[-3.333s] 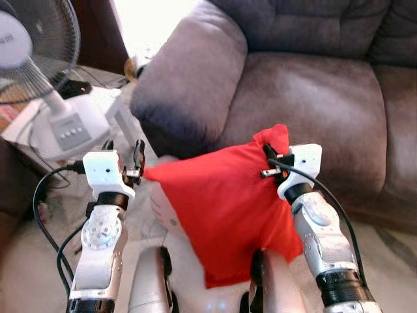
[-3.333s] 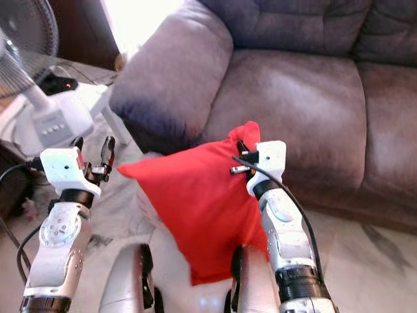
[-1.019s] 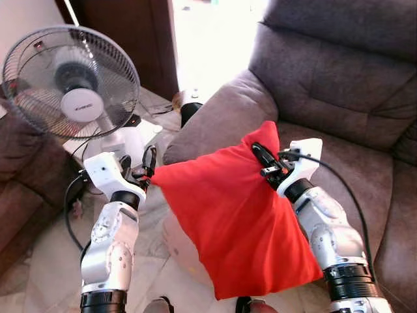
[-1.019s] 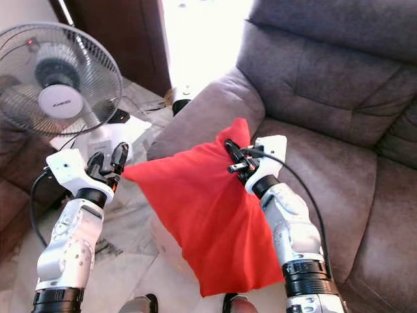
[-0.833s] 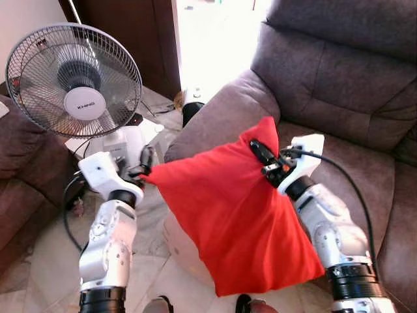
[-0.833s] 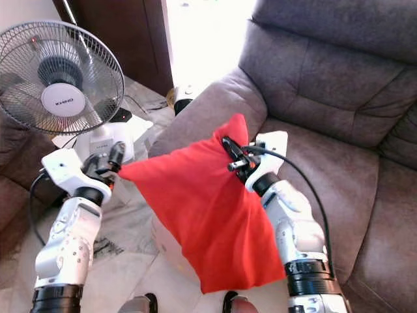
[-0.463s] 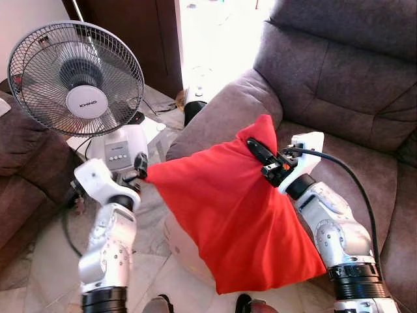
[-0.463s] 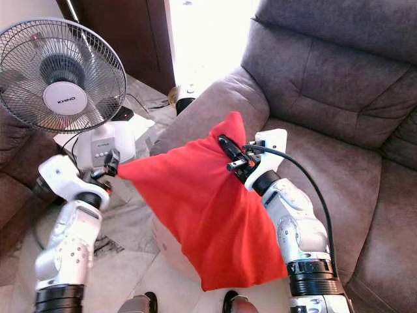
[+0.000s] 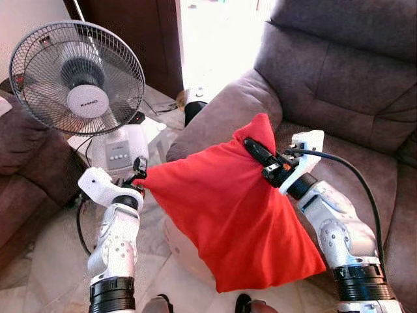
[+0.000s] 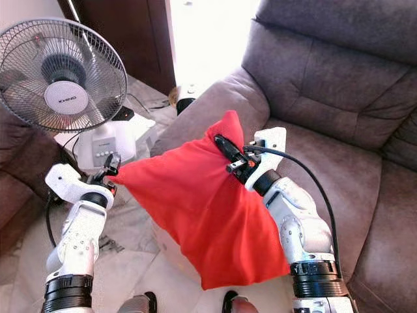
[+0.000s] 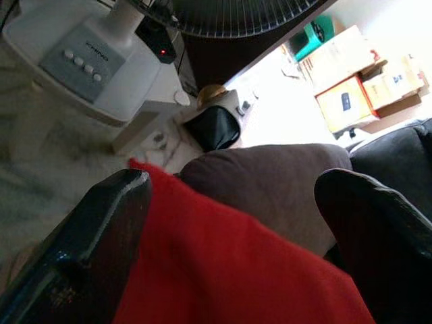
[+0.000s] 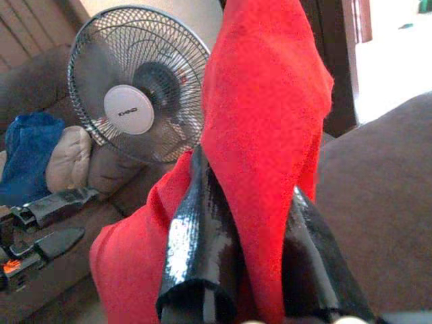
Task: Move the pillow to the sofa from floor
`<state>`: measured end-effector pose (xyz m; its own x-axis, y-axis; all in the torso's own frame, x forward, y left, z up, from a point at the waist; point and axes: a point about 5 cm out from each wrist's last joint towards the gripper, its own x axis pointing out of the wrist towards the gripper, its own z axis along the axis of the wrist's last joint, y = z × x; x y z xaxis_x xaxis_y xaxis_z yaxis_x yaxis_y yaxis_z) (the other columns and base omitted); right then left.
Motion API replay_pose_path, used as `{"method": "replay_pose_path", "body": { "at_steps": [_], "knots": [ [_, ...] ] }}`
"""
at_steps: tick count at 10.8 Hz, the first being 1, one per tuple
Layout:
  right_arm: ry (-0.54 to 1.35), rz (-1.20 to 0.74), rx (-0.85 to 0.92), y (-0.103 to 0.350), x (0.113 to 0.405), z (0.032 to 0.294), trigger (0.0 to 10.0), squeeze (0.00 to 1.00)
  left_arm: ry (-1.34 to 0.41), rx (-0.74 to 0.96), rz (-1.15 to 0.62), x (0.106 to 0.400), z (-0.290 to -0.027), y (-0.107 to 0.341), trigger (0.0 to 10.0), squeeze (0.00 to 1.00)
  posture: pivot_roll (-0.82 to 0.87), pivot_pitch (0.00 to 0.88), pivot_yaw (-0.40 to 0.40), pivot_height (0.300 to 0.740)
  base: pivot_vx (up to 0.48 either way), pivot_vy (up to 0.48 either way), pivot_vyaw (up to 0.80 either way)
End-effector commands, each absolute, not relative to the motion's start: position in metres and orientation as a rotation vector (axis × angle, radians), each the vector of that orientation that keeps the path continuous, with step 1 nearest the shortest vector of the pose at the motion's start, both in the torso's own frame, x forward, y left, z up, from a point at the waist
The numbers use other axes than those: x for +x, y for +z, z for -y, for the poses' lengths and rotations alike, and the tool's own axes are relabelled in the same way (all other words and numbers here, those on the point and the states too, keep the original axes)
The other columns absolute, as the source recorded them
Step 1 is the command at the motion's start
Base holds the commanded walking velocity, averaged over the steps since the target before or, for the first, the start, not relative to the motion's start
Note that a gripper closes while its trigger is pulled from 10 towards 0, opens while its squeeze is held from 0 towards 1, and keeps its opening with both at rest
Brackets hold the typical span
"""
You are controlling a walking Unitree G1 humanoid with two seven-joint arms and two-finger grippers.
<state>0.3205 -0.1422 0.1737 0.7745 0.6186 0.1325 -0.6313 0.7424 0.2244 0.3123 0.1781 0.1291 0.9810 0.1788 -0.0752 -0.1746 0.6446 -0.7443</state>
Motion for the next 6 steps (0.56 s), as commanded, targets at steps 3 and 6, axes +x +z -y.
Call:
{"method": "replay_pose_path", "body": {
  "at_steps": [3,6],
  "knots": [
    [0.790,0.218,0.239,0.212,0.312,0.135,10.0,0.00,0.314,-0.983,-0.064,0.324,-0.191,0.112,10.0,0.00,0.15,0.165,0.006,0.740,0.000,0.000,0.00],
    [0.795,0.210,0.236,0.212,0.310,0.136,10.0,0.00,0.424,-1.087,-0.098,0.327,-0.201,0.103,10.0,0.00,0.15,0.174,0.003,0.740,0.000,0.000,0.00]
  ]
}}
